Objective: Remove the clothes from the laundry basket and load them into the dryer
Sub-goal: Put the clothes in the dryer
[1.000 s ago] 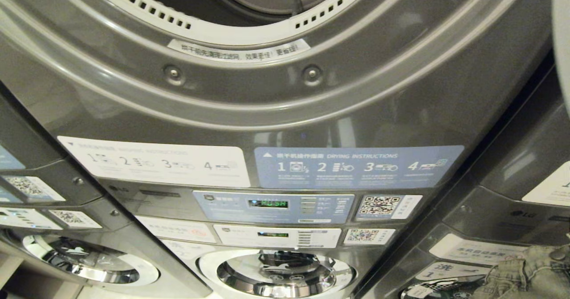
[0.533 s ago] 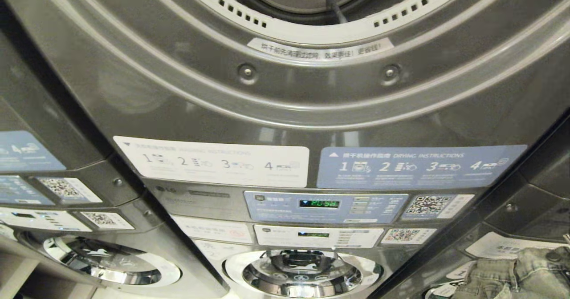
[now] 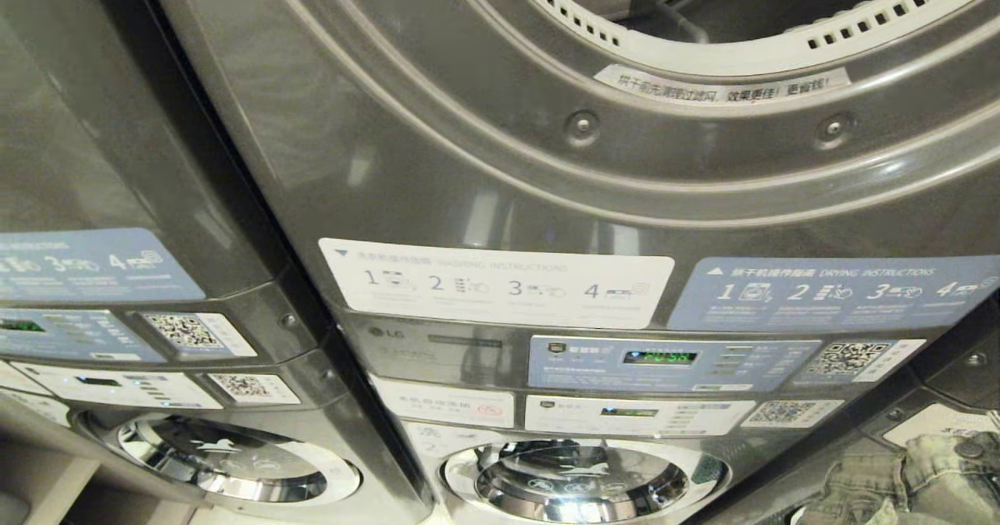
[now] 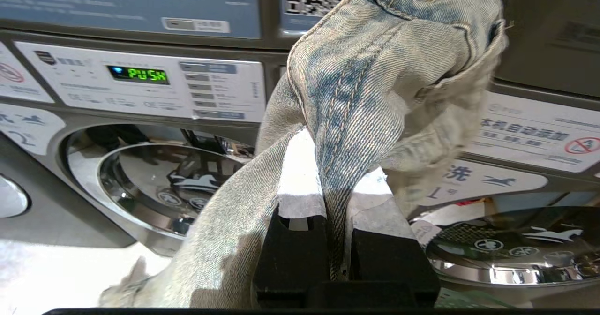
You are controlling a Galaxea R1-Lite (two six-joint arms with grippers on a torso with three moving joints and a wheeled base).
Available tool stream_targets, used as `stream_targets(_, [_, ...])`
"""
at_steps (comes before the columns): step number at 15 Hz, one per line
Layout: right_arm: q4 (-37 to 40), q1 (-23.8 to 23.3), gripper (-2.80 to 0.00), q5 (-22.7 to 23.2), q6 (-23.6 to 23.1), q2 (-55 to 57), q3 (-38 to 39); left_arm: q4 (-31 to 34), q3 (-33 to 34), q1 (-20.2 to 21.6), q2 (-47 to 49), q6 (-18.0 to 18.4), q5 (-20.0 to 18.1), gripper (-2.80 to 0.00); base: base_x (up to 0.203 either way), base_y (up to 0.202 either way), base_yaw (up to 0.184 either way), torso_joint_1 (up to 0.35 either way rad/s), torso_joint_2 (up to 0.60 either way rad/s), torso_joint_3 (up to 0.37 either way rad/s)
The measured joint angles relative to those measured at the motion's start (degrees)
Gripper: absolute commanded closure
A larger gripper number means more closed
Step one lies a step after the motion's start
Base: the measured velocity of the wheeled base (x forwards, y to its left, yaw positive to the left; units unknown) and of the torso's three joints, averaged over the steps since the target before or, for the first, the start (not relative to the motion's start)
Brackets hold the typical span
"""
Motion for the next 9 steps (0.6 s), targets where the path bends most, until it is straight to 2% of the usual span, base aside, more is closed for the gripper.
stream_targets(5, [0.0,0.0,0.0,-0.01,0.05,0.0,-0.02,0.02,0.0,0.02,0.0,-0.04,0.04,0.0,0.0,0.0,0.0,0.0,0.0,0.01])
stream_targets(9, [0.0,0.02,0.0,-0.01,0.01,0.01,-0.02,-0.05,0.0,0.02,0.0,-0.09,0.01,0.0,0.0,0.0,0.0,0.003,0.0,0.161])
